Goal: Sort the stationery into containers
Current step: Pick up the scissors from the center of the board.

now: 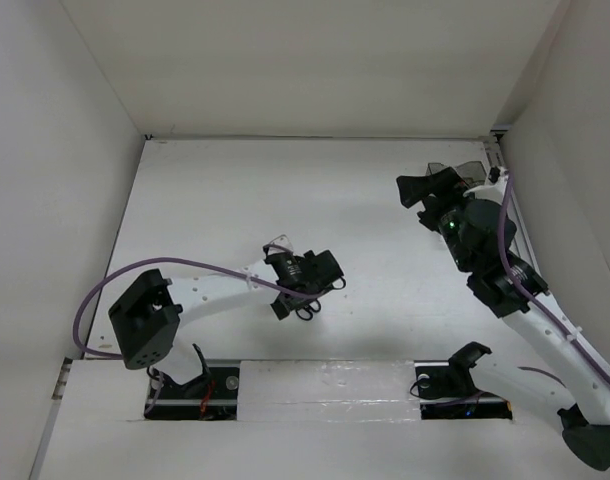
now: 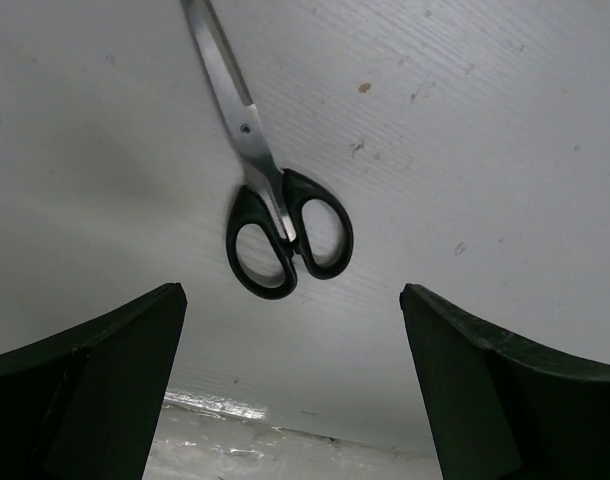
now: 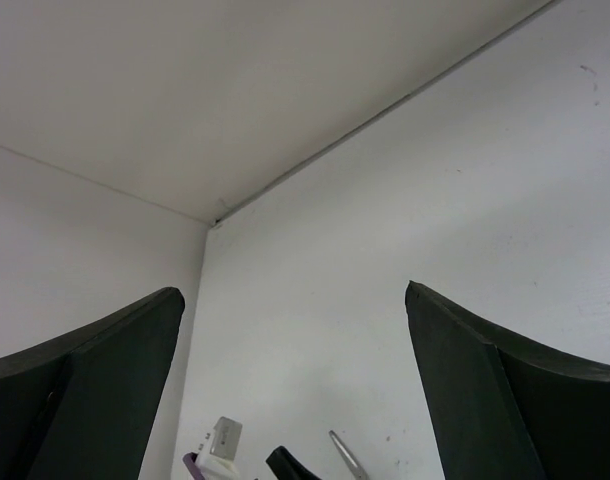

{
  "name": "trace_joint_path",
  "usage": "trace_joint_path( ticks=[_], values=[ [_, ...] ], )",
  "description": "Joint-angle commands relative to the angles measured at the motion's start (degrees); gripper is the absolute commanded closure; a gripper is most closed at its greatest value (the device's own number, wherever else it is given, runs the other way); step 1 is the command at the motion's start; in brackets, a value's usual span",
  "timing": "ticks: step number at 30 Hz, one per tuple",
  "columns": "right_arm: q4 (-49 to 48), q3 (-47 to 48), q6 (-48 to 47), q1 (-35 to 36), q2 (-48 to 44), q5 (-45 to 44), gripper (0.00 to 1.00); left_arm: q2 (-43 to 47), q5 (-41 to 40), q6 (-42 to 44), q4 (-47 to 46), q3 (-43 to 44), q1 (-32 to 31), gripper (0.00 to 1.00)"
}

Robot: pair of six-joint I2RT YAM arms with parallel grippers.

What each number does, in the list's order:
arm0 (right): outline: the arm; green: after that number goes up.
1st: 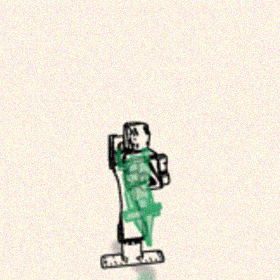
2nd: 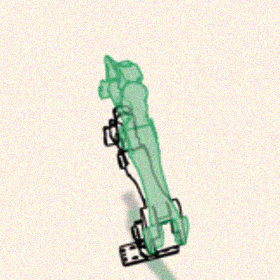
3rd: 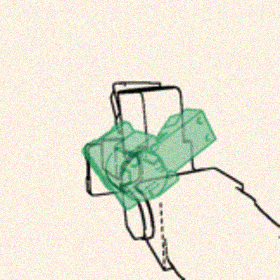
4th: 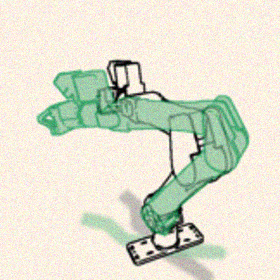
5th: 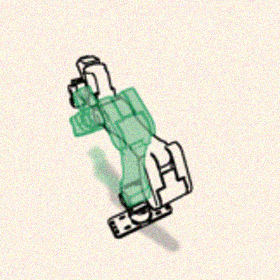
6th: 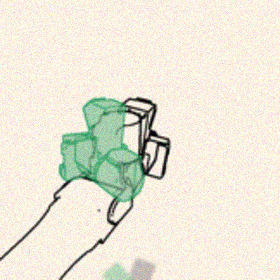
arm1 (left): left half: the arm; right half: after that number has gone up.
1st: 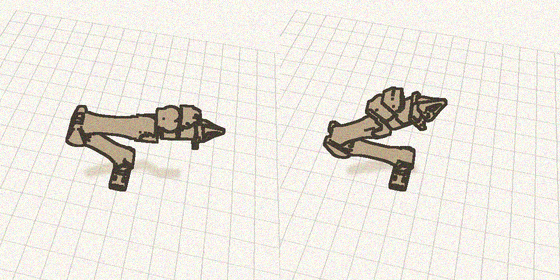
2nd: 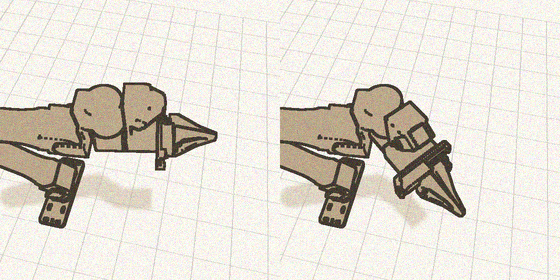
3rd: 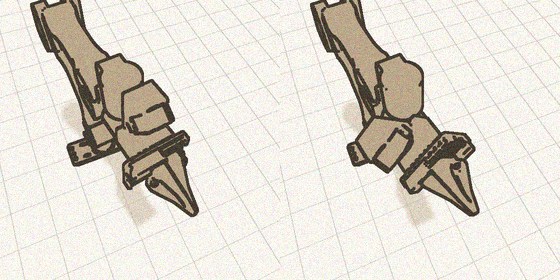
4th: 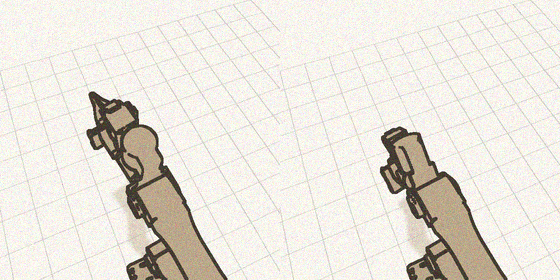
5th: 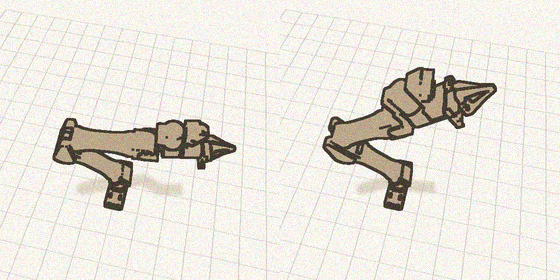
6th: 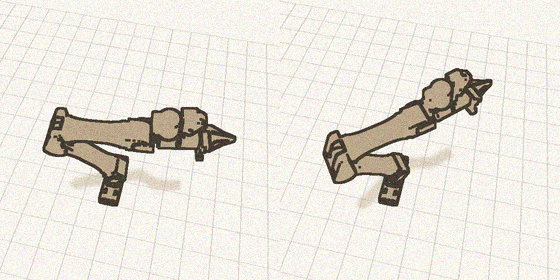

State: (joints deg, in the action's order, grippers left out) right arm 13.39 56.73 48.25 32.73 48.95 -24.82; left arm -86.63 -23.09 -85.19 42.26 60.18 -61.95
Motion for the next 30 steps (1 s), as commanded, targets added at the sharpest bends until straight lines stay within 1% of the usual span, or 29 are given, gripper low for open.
trace_joint_path(
  ticks=[1, 2, 5, 9, 11, 14, 24, 30],
  values=[
    [-0.5, -2.0, -1.6, 0.8, -0.5, 2.4, 0.02, 0.6, -1.3, -8.4, 3.2, -2.8, -0.8, 0.14],
    [-1.0, -2.5, -2.1, 0.8, -0.5, 2.9, 0.02, 0.6, -0.5, -9.5, 3.2, -3.4, -1.4, 0.16],
    [-1.6, -3.0, -2.8, 0.8, 1.1, 4.3, 0.02, 1.1, 0.9, -11.7, 3.4, -4.6, -2.0, 0.16],
    [-1.6, -3.0, -2.8, 0.8, 2.5, 4.8, 0.02, 2.6, 1.5, -13.1, 4.0, -8.1, -2.0, 0.31],
    [-1.6, -3.0, -2.8, 0.8, 2.5, 5.3, 0.02, 3.1, 2.0, -13.1, 3.4, -9.4, -2.0, 0.32],
    [-1.6, -3.0, -2.8, 0.8, 2.5, 5.3, 0.02, 3.1, 2.5, -13.1, 2.6, -10.1, -2.0, 0.32],
    [-2.8, -4.9, -2.8, -0.2, -1.0, 8.3, 0.02, -3.8, 4.1, -12.5, 2.0, -8.4, -2.0, 0.32],
    [-3.6, -5.4, -2.8, -0.2, -2.2, 10.6, 0.02, -4.3, 4.1, -11.9, 1.5, -7.9, -0.9, 0.32]
  ],
)
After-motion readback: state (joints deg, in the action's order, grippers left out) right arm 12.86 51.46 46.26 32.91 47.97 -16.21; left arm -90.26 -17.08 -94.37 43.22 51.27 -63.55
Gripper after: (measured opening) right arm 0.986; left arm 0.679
